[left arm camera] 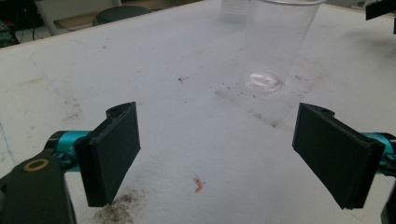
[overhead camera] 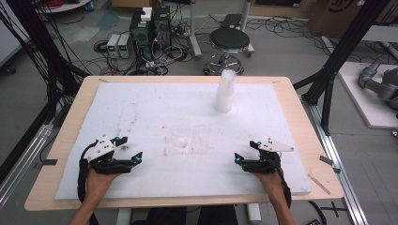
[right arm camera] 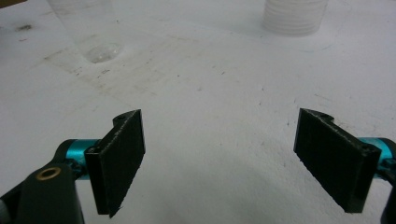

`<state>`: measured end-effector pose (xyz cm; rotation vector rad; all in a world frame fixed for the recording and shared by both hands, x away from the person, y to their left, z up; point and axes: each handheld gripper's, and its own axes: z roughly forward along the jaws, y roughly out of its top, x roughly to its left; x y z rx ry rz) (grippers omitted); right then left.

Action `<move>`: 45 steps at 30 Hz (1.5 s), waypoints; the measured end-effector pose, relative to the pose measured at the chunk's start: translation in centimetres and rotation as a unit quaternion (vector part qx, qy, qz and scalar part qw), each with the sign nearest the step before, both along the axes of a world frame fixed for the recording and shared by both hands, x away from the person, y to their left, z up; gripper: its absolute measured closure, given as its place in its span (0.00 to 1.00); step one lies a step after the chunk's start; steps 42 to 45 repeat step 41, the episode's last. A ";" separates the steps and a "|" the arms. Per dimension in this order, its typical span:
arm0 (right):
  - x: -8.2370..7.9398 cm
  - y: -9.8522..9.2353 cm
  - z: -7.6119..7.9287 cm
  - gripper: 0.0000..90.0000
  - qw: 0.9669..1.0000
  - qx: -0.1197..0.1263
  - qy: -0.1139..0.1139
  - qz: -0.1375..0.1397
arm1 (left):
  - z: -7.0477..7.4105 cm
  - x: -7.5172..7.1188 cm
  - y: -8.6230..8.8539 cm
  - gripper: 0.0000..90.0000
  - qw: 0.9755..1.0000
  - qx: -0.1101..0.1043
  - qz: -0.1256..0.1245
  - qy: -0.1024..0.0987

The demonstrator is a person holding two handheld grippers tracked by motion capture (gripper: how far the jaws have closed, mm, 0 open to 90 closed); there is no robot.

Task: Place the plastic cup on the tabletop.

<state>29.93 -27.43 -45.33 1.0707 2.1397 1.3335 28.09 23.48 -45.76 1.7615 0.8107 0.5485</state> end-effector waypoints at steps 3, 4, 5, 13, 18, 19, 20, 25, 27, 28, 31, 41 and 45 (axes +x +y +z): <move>-0.1 0.0 0.0 0.18 1.000 -0.001 -0.004 0.000 | -0.2 -0.1 0.1 0.17 1.000 0.003 0.005 -0.004; -0.2 0.1 0.0 0.18 1.000 0.000 -0.005 -0.003 | -0.3 -0.1 0.1 0.17 1.000 0.001 0.005 -0.003; -0.2 0.0 0.0 0.18 1.000 0.000 -0.008 -0.002 | -0.4 -0.1 0.1 0.17 1.000 -0.002 0.004 -0.002; -0.3 0.0 0.0 0.18 1.000 -0.002 -0.017 -0.001 | -0.7 -0.3 0.3 0.17 1.000 -0.005 0.010 -0.008; -0.5 0.1 0.0 0.18 1.000 0.001 -0.022 -0.001 | -0.8 -0.3 0.3 0.17 1.000 -0.008 0.012 -0.005; -0.5 0.0 0.0 0.18 1.000 0.001 -0.021 -0.001 | -0.8 -0.3 0.3 0.17 1.000 -0.009 0.013 -0.006; -0.5 0.0 0.0 0.18 1.000 0.002 -0.024 0.000 | -0.8 -0.3 0.3 0.17 1.000 -0.009 0.013 -0.007; -0.5 -0.1 0.0 0.18 1.000 0.006 -0.026 -0.002 | -0.8 -0.2 0.4 0.17 1.000 -0.012 0.009 0.000; -0.5 -0.1 0.0 0.18 1.000 0.008 -0.023 0.000 | -0.8 -0.1 0.5 0.17 1.000 -0.018 0.011 0.006; -0.5 -0.2 0.0 0.18 1.000 0.011 -0.024 -0.002 | -0.8 -0.1 0.6 0.17 1.000 -0.020 0.012 0.006; -0.7 -0.3 0.0 0.19 0.999 0.020 -0.029 -0.005 | -0.9 -0.1 0.6 0.17 1.000 -0.022 0.015 0.005; -0.8 -0.5 0.0 0.19 0.999 0.028 -0.037 -0.009 | -0.9 -0.1 0.7 0.17 0.999 -0.026 0.022 0.005; -0.8 -0.5 0.0 0.19 0.999 0.028 -0.037 -0.009 | -0.9 -0.1 0.7 0.17 0.999 -0.026 0.022 0.005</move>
